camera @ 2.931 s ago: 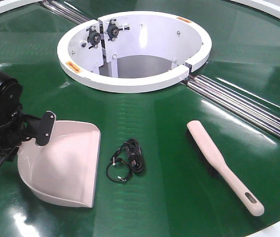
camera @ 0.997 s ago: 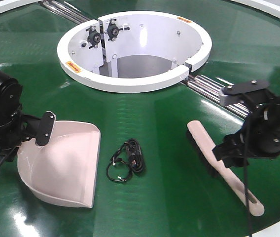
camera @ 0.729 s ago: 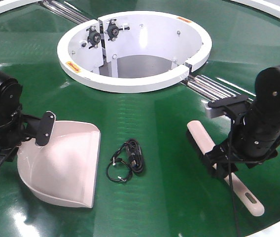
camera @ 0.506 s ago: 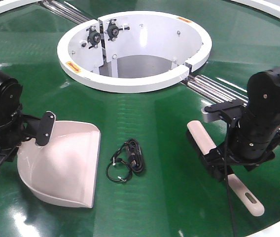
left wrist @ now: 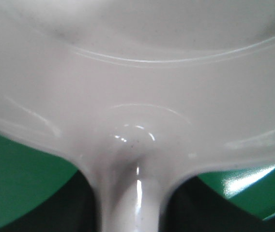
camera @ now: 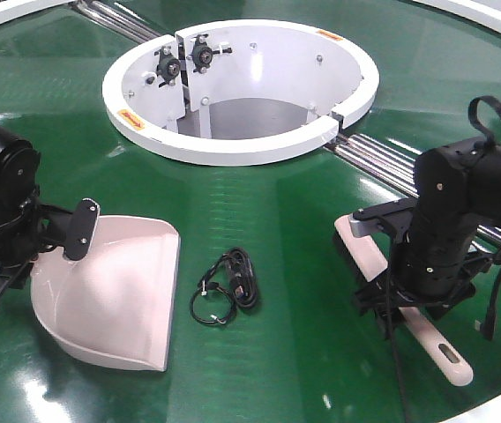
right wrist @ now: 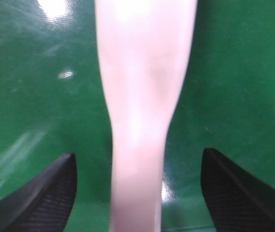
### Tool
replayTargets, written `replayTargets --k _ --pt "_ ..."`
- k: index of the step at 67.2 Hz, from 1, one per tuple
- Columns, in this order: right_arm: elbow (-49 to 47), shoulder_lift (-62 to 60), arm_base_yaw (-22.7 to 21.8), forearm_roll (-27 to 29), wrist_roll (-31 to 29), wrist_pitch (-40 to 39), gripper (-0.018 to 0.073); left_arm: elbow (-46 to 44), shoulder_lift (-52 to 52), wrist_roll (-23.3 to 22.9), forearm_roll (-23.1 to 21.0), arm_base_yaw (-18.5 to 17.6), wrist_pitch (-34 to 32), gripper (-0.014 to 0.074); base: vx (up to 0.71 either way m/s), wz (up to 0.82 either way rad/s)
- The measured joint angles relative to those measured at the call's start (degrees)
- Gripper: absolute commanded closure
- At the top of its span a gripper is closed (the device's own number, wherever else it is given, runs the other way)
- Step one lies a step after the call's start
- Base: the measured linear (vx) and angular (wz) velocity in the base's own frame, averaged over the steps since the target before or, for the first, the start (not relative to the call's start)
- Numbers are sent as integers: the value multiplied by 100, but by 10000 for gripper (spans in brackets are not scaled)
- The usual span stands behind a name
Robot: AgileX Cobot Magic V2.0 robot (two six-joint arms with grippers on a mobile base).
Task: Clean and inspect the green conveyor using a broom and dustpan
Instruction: 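Lower the right gripper onto the pink brush handle and grasp it, then sweep the black cables with the brush into the held dustpan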
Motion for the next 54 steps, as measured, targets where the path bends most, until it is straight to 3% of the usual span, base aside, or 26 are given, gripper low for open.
replayTargets --k 23,54 --pt "-1 222 0 5 65 -30 97 0 0 0 0 0 0 603 0 0" --pt "-1 344 0 91 269 -183 375 0 0 0 0 0 5 603 0 0"
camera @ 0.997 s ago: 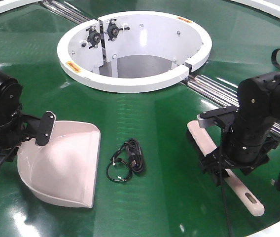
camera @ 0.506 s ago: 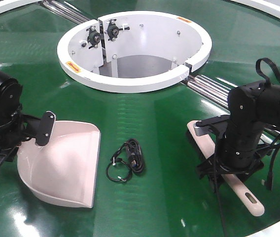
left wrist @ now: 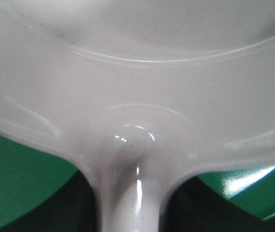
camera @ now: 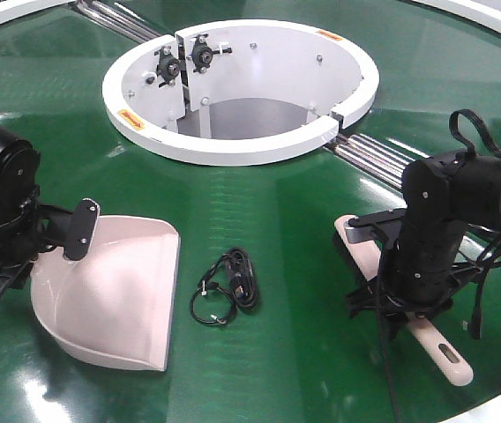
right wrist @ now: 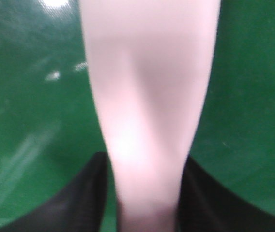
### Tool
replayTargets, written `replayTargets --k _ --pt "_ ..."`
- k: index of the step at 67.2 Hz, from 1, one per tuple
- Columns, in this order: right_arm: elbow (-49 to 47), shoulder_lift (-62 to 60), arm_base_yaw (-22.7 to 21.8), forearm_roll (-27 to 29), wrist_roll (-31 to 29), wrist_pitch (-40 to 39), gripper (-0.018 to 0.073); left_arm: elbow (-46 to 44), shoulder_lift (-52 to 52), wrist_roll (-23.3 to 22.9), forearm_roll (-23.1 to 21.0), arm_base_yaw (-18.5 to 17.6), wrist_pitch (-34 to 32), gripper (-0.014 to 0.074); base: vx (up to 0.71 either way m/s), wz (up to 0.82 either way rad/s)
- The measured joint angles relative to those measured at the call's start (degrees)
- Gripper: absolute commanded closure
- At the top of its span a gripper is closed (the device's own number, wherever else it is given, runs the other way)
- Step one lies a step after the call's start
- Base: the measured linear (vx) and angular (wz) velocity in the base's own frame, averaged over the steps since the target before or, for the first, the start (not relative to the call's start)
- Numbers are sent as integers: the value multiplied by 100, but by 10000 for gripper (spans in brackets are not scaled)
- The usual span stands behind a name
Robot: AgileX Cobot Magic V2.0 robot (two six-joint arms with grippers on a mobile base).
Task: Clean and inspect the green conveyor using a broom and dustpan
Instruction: 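Sweep the black cables with the brush into the held dustpan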
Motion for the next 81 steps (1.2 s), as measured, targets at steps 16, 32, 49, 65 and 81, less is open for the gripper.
replayTargets --k 16,32,49,65,81 --pt "0 0 0 103 35 -170 540 0 0 0 0 0 0 603 0 0" --pt "0 0 0 376 47 -228 568 0 0 0 0 0 0 603 0 0" --pt "0 -143 26 653 184 -194 564 0 0 0 0 0 0 603 0 0" --pt "0 -264 535 400 775 -32 564 0 0 0 0 0 6 603 0 0" --pt "-206 -233 1189 260 1413 86 564 0 0 0 0 0 6 603 0 0"
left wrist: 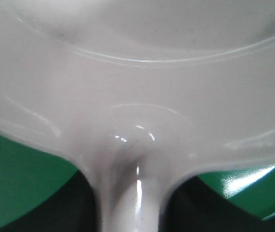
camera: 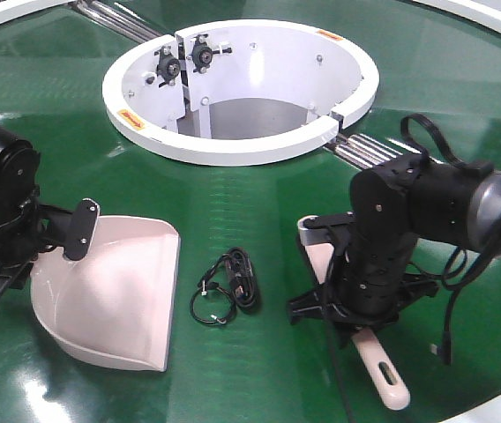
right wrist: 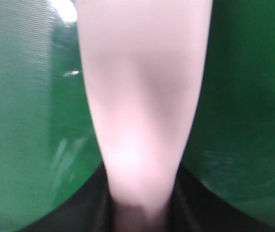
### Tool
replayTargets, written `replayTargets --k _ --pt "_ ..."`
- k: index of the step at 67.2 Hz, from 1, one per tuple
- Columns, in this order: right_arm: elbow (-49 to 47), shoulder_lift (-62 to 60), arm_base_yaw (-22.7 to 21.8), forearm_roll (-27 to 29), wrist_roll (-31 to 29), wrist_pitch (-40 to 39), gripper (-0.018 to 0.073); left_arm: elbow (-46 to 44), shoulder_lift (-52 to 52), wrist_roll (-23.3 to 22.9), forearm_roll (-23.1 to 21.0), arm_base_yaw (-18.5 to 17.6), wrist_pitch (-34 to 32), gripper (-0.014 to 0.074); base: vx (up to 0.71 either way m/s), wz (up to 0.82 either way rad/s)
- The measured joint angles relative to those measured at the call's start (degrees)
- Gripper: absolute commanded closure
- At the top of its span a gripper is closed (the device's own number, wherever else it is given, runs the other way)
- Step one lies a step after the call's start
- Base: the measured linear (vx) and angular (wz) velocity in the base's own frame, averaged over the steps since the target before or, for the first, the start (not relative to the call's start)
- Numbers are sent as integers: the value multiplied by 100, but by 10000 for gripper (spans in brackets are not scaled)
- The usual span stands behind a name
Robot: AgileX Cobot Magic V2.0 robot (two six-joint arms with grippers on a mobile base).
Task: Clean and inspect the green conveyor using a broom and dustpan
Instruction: 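Sweep the black cables with the brush into the held dustpan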
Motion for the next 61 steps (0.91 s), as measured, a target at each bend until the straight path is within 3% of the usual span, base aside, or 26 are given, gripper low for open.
replayTargets --k 37,61 --pt "-1535 1269 638 -22 742 642 564 0 0 0 0 0 6 603 0 0" --pt "-1880 1629 775 645 865 632 564 0 0 0 0 0 12 603 0 0"
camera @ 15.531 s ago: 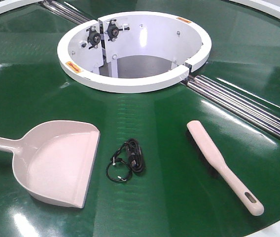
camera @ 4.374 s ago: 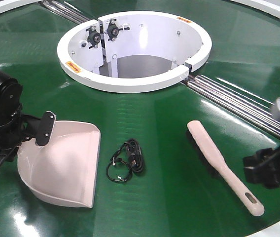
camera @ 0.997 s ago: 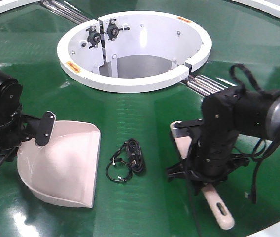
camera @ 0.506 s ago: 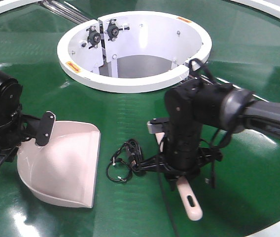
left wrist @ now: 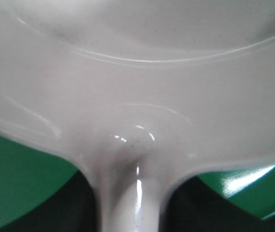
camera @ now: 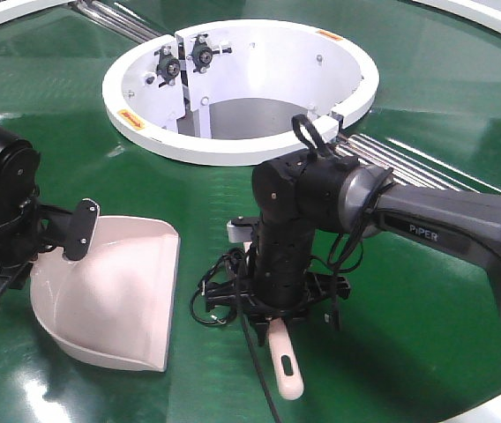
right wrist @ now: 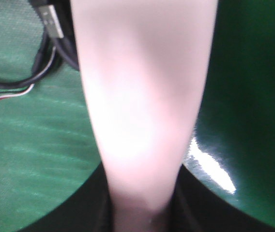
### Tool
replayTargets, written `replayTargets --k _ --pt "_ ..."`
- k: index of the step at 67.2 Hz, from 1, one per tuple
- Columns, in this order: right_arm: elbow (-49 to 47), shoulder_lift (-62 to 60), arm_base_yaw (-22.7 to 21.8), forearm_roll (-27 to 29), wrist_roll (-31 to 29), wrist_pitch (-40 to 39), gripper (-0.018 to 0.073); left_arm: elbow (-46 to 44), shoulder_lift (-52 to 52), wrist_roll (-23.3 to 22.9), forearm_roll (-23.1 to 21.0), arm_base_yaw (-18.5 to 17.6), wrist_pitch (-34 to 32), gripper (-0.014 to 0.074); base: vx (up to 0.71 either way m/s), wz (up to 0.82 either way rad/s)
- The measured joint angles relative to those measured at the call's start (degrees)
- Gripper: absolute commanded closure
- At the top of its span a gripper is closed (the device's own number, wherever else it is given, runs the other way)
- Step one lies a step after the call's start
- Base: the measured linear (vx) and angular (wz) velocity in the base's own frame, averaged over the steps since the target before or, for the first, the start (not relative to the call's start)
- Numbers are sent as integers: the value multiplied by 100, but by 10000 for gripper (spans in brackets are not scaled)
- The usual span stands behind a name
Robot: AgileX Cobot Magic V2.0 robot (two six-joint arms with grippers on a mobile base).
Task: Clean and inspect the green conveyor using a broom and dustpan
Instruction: 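Sweep the black cables with the brush into the held dustpan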
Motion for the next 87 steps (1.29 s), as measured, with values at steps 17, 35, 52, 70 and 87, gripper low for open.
replayTargets --k 17,35,52,70,87 --pt "-336 313 416 126 13 44 564 0 0 0 0 0 5 603 0 0" --pt "-1646 1031 937 490 -3 188 564 0 0 0 53 0 5 603 0 0" --pt "-2915 1667 1316 1006 -262 162 564 0 0 29 155 25 96 603 0 0" --pt "-3282 1642 1339 842 -218 386 564 0 0 40 226 53 136 603 0 0" --pt "-2758 758 1078 561 -356 186 564 0 0 12 185 47 173 603 0 0"
